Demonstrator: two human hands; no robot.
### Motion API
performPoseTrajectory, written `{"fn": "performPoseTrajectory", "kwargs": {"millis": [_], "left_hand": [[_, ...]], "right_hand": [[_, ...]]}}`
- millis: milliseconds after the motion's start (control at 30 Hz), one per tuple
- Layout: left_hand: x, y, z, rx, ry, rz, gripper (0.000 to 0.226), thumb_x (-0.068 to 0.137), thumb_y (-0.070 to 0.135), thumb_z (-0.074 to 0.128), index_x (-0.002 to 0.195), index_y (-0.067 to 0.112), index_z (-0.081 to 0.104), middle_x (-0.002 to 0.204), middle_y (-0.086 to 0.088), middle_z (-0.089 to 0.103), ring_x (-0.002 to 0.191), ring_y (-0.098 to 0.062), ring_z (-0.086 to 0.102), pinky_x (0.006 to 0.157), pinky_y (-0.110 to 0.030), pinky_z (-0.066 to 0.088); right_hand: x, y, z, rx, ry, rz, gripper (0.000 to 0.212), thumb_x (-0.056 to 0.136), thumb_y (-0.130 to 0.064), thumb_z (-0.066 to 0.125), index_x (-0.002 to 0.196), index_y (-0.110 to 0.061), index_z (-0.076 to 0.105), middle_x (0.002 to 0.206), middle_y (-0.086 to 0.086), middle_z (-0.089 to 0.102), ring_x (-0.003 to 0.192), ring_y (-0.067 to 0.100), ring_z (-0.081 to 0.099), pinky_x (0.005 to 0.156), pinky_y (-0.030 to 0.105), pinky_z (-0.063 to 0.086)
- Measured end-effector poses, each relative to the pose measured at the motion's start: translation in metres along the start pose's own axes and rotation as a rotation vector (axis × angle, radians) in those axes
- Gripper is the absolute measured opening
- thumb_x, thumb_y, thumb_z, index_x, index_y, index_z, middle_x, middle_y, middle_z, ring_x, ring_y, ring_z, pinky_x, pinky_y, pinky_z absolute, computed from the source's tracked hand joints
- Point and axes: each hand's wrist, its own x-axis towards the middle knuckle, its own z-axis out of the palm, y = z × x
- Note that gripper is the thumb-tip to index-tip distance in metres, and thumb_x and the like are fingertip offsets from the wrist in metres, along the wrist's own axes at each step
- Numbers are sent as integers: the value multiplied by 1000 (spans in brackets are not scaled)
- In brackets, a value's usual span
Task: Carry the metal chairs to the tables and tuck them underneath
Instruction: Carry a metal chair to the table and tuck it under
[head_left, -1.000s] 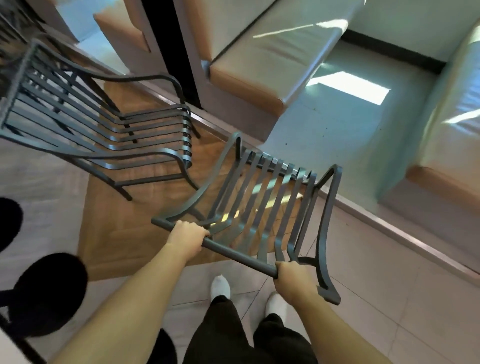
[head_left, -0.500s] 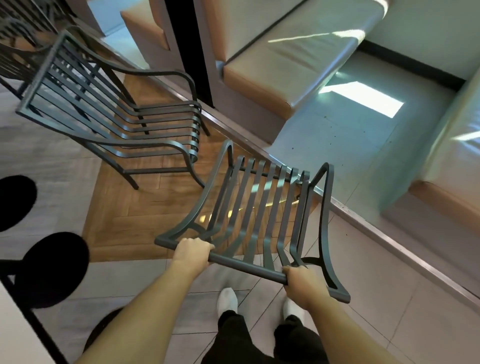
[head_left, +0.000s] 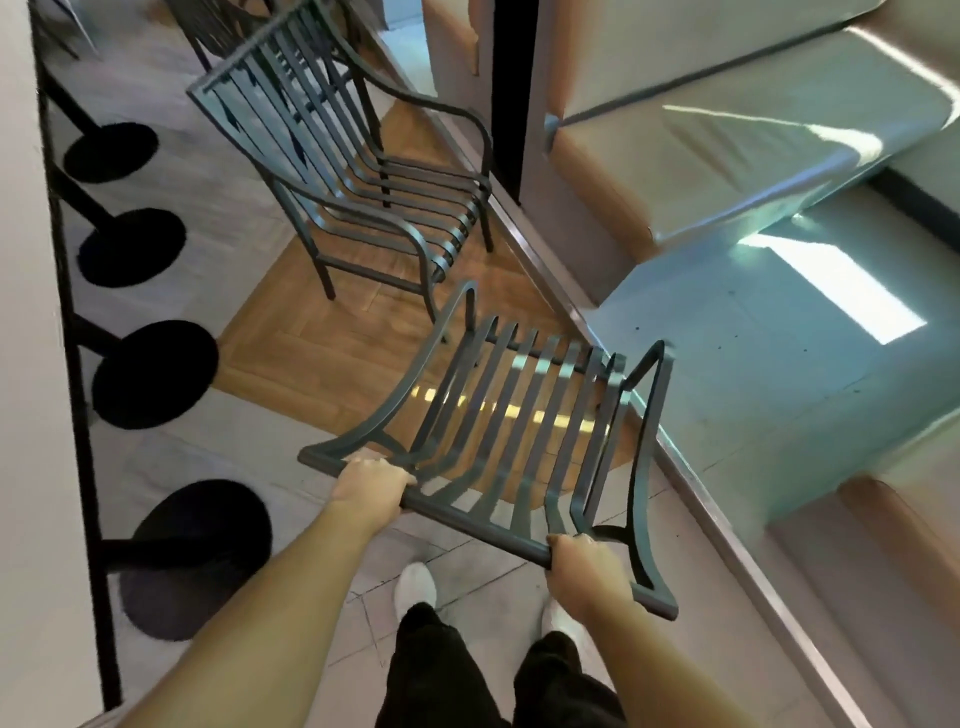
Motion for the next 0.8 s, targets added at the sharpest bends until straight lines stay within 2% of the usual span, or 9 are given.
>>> {"fn": "performPoseTrajectory", "kwargs": {"millis": [133, 333, 467, 700, 800], "left_hand": [[-35, 31, 18, -102, -42, -71, 41, 103, 39, 60, 144, 41, 58, 134, -2, 67, 124, -28, 61, 101, -36, 50], [-74, 65, 38, -221, -115, -138, 39, 104, 40, 59, 142, 32, 60, 127, -6, 68, 120, -28, 63, 100, -40, 54], [-89, 84, 50, -297, -150, -187, 39, 103, 46, 60, 138, 29, 64, 119, -6, 69, 114, -27, 64, 97, -39, 55], [-99, 117, 65, -374, -145, -296, 38, 102, 46, 61, 134, 26, 67, 117, -5, 70, 111, -26, 64, 95, -38, 51], [-97, 132, 68, -405, -140, -366, 37, 102, 43, 63, 135, 26, 67, 117, -6, 70, 108, -25, 65, 93, -36, 52]], "right_hand": [[-12, 26, -5, -62, -28, -67, 21, 99, -24, 51, 114, -27, 65, 99, -4, 67, 92, 18, 66, 87, 35, 58], [-25, 49, -13, -165, -55, -140, 27, 102, -24, 48, 123, -31, 64, 99, -6, 66, 90, 14, 64, 85, 30, 56], [-24, 63, -19, -240, -81, -210, 29, 102, -23, 50, 125, -34, 63, 93, -11, 58, 87, 9, 57, 86, 25, 51], [-7, 84, -38, -399, -119, -313, 27, 102, -26, 48, 122, -35, 64, 105, -8, 66, 97, 14, 62, 91, 29, 52], [8, 94, -49, -449, -107, -367, 24, 102, -28, 49, 120, -31, 65, 104, -6, 68, 92, 14, 62, 87, 28, 53]]}}
